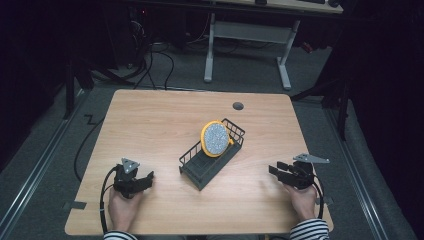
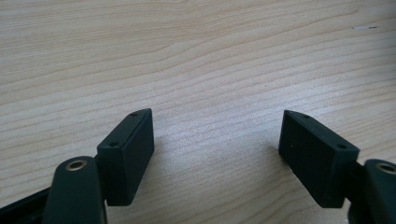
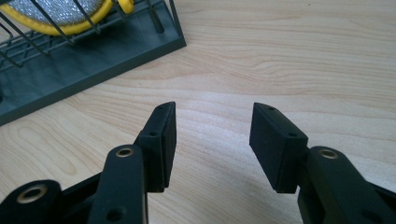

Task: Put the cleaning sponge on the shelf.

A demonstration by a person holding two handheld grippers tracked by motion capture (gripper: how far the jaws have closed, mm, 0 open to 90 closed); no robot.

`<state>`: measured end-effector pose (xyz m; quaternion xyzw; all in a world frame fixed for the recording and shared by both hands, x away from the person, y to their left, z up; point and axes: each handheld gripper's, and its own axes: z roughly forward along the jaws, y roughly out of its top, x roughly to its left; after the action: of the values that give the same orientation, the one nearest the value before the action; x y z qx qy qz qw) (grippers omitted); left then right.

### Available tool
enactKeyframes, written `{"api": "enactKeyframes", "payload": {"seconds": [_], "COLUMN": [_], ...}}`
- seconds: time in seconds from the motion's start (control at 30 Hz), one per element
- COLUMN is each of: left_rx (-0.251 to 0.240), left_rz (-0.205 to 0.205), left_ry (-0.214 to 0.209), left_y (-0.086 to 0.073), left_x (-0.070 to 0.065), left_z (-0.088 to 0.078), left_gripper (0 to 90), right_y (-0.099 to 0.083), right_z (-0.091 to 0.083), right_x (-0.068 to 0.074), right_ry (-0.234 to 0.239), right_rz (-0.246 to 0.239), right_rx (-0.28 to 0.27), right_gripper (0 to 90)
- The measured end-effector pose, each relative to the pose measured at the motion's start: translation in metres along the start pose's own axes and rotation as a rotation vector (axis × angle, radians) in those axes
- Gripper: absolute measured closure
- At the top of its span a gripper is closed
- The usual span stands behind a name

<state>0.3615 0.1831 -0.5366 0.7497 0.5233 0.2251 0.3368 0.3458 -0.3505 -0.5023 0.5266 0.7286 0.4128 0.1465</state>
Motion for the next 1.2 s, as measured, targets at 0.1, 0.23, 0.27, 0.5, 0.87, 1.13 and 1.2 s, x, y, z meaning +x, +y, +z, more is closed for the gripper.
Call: {"api": "enactKeyframes", "payload": {"seconds": [0.1, 0.23, 0.27, 0.5, 0.87, 1.13, 1.2], "left_rx": [0.000, -0.001, 0.000, 0.000, -0.001, 0.000, 0.000], "left_rz": [0.000, -0.001, 0.000, 0.000, 0.000, 0.000, 0.000], "left_ry": [0.000, 0.000, 0.000, 0.000, 0.001, 0.000, 0.000], "left_y": [0.000, 0.000, 0.000, 0.000, 0.000, 0.000, 0.000], "left_x": [0.000, 0.000, 0.000, 0.000, 0.000, 0.000, 0.000], "left_z": [0.000, 0.000, 0.000, 0.000, 0.000, 0.000, 0.000], "left_gripper": [27.2, 27.2, 27.2, 27.2, 27.2, 27.2, 27.2], "right_y": [-0.003, -0.007, -0.008, -0.014, -0.019, -0.019, -0.019], "right_z": [0.004, 0.010, 0.012, 0.019, 0.026, 0.026, 0.026], "right_x": [0.000, 0.000, 0.000, 0.002, 0.012, 0.011, 0.011], "right_ry": [-0.014, -0.033, -0.040, -0.092, -0.196, -0.199, -0.199], "right_rz": [-0.009, -0.023, -0.023, -0.067, -0.156, -0.150, -0.150], "right_rx": [0.009, 0.016, 0.018, 0.047, 0.057, 0.059, 0.059], "right_gripper": [51.0, 50.3, 50.2, 49.5, 46.2, 44.8, 44.5]}}
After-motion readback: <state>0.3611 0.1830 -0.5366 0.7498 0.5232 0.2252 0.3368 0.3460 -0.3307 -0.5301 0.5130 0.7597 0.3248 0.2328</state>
